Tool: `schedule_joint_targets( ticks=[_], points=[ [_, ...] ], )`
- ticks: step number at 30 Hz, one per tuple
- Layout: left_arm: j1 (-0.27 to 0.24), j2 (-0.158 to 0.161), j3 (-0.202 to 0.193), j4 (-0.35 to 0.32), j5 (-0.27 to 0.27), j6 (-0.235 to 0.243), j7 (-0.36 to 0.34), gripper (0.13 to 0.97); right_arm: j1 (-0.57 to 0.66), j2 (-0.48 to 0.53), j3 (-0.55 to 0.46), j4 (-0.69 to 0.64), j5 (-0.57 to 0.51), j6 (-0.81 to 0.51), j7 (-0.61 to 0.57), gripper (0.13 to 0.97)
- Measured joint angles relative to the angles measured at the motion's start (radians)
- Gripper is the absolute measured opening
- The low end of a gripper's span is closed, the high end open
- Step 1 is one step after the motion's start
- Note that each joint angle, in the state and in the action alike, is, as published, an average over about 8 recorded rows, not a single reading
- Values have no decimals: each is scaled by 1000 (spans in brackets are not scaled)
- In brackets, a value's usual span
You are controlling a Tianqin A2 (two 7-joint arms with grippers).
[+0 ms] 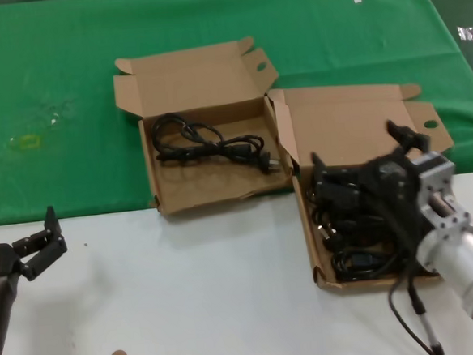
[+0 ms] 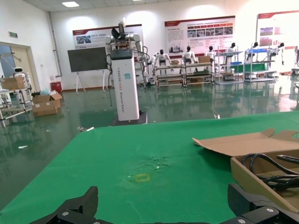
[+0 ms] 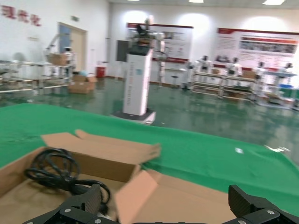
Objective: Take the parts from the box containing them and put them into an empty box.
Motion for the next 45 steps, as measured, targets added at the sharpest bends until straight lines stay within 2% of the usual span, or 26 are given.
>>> schedule_joint_targets(
  ticks=[8,45],
  points=[
    [0,0,0,0,0,0,0,966,-79,7,39,60,40,56,5,966],
    [0,0,0,0,0,0,0,966,-83,7,41,63,42,58,5,966]
  ],
)
